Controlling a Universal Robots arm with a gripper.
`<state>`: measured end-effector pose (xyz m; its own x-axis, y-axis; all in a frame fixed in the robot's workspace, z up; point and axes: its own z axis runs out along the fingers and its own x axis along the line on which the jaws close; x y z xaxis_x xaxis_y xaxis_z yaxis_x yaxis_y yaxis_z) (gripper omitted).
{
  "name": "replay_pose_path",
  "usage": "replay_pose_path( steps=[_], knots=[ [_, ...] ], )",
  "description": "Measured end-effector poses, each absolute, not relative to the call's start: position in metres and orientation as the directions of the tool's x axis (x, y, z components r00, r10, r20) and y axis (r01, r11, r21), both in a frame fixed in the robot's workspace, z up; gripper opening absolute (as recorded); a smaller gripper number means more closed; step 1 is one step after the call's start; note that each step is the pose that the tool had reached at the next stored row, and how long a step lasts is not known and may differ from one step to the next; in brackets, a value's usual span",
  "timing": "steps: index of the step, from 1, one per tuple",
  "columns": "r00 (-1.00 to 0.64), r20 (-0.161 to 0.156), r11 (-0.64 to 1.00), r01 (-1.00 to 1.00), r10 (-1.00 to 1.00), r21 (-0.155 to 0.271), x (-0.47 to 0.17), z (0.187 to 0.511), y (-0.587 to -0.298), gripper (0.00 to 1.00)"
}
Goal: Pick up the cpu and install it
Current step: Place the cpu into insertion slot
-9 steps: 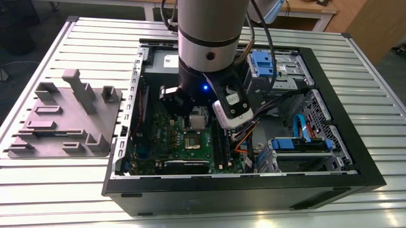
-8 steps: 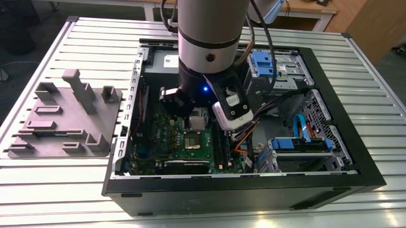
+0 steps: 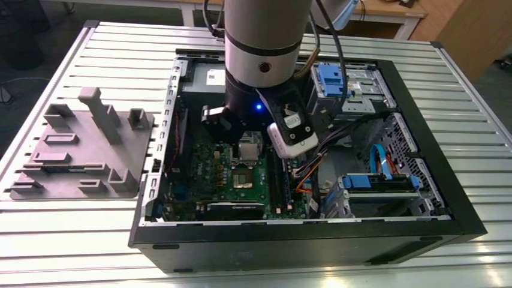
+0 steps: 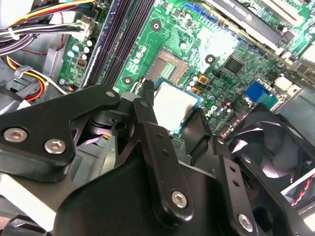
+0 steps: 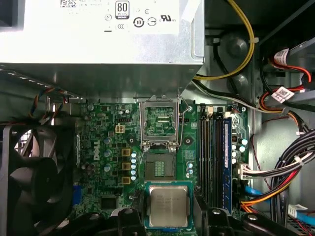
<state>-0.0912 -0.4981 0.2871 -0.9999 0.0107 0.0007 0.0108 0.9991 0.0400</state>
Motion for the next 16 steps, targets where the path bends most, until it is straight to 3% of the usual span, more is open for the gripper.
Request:
replay_pose_path(
  steps=[16],
  knots=[
    [-1.000,0.000,0.999,0.011,0.011,0.040,-0.091,0.275,-0.498,0.47]
  ],
)
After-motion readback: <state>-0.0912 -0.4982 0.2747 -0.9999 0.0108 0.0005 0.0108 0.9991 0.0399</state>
